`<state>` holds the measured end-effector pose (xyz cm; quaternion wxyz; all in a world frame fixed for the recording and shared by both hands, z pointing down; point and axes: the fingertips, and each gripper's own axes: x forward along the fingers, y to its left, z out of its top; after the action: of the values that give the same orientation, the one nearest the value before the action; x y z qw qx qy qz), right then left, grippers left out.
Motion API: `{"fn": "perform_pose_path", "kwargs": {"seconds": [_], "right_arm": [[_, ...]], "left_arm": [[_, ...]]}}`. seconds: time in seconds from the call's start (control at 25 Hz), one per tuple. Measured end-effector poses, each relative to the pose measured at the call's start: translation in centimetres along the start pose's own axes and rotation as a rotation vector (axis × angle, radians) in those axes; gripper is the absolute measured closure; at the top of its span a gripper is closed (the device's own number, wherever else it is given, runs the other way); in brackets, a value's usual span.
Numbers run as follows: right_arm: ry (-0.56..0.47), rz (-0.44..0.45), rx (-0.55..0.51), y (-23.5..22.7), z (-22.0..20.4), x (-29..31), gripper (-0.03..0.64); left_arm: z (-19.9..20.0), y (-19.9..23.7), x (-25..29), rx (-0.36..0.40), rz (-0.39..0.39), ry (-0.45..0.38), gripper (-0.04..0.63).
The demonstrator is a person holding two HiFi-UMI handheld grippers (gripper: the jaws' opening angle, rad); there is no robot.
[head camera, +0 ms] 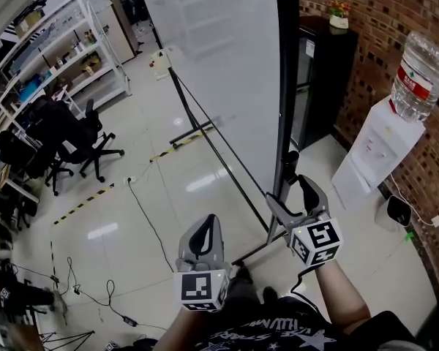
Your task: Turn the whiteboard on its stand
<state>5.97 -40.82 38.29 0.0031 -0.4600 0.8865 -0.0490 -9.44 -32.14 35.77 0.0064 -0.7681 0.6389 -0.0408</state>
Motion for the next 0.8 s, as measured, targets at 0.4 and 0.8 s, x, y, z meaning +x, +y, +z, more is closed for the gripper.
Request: {"fn": "perform_pose_path", "kwargs": {"seconds": [0.4,0.8], "right_arm": [[-0.024,-0.093,-0.049,-1.3,0.3,4.1,0.269],[-0.079,-0.140,-0.107,-0.8,1.1,4.1,0.512]], "left_arm": [[0.3,2.8,4.8,-0.023,-0.060,-0.001,0.591],[-0.2,2.8,7.6,-0.032,-0.108,0.013,0.591]]}}
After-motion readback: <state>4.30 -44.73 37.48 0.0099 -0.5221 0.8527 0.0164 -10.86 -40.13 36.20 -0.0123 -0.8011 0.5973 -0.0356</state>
